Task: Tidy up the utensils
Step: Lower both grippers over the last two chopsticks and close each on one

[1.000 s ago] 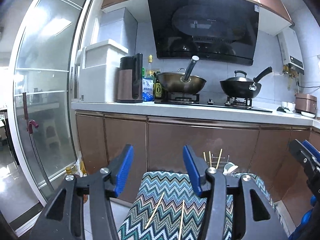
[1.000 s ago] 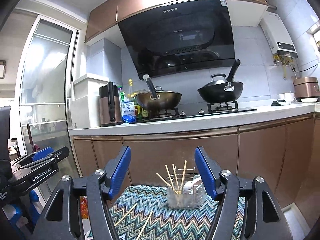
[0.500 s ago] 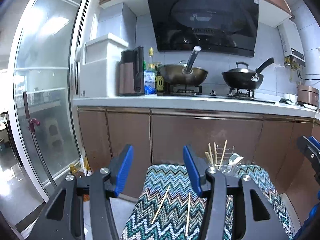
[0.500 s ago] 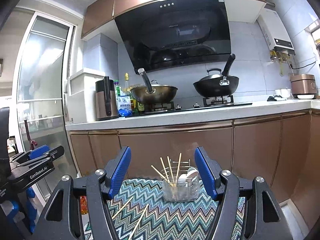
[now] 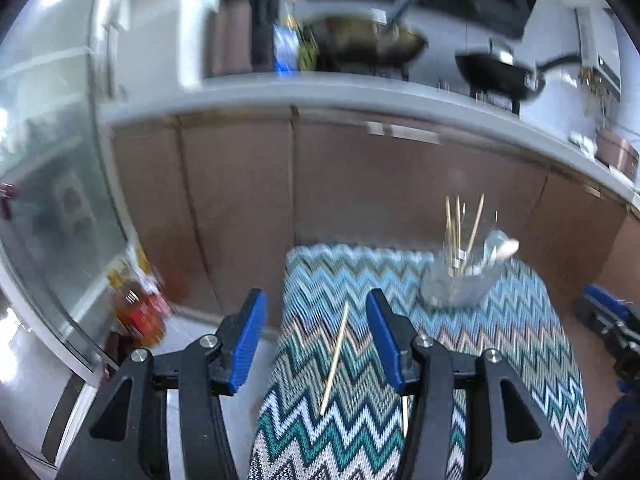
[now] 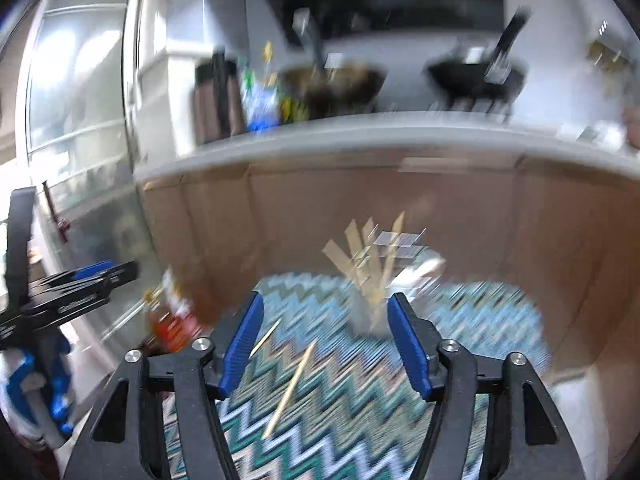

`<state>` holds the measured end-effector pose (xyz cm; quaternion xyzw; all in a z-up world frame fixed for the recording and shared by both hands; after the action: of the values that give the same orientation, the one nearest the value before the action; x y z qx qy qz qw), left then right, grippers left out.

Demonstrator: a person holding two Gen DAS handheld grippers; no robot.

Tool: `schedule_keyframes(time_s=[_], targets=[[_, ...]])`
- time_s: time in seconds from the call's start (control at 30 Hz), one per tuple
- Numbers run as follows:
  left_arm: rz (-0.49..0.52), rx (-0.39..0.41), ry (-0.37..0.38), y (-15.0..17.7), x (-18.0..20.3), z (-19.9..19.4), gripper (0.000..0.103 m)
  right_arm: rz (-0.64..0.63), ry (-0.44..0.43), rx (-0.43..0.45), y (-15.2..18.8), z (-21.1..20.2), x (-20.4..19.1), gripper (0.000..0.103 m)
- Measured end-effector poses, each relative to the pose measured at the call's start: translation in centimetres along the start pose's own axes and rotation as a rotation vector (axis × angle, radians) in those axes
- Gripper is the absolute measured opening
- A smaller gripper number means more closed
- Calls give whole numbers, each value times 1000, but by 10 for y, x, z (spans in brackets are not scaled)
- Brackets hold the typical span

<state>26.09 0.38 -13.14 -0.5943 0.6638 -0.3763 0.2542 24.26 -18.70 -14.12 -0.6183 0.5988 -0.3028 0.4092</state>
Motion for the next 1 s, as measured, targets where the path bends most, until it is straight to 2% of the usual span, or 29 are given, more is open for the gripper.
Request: schedule_keyframes(time_s=[0.13, 0.2, 0.27, 0.37, 0.6, 0.9, 1.0], targets=[[22, -176, 60, 16, -1, 59, 50, 3, -65, -156, 19, 59, -11, 46], [17, -286, 117, 31, 2, 92, 50, 0, -97, -234, 30, 88, -17, 40], [7, -384, 168, 45, 8, 123, 50, -20, -108, -297, 41, 114, -21, 38], [10, -492, 206, 61, 15, 160, 49, -32, -121, -389, 60, 150, -25, 34], [37, -614, 193, 78, 26, 218, 46, -32, -105, -575, 102, 220, -18, 27], [57, -728, 200, 102, 38, 252, 27, -42, -86, -655, 116, 250, -6, 26], [63, -744, 199, 106, 40, 258, 26, -40, -82, -676, 118, 255, -5, 25]])
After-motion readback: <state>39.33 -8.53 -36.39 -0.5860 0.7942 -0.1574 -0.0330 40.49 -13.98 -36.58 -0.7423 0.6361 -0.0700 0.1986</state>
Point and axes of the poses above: each gripper's, at about its wrist camera, not at the fingertips, and z roughly the way its jaws point, x to its right, y to its underside, the point moved 10 cm from there along z, roughly the way its jaws point, and after that the axes turned 5 degrees about -z, right-handed, at the moved point
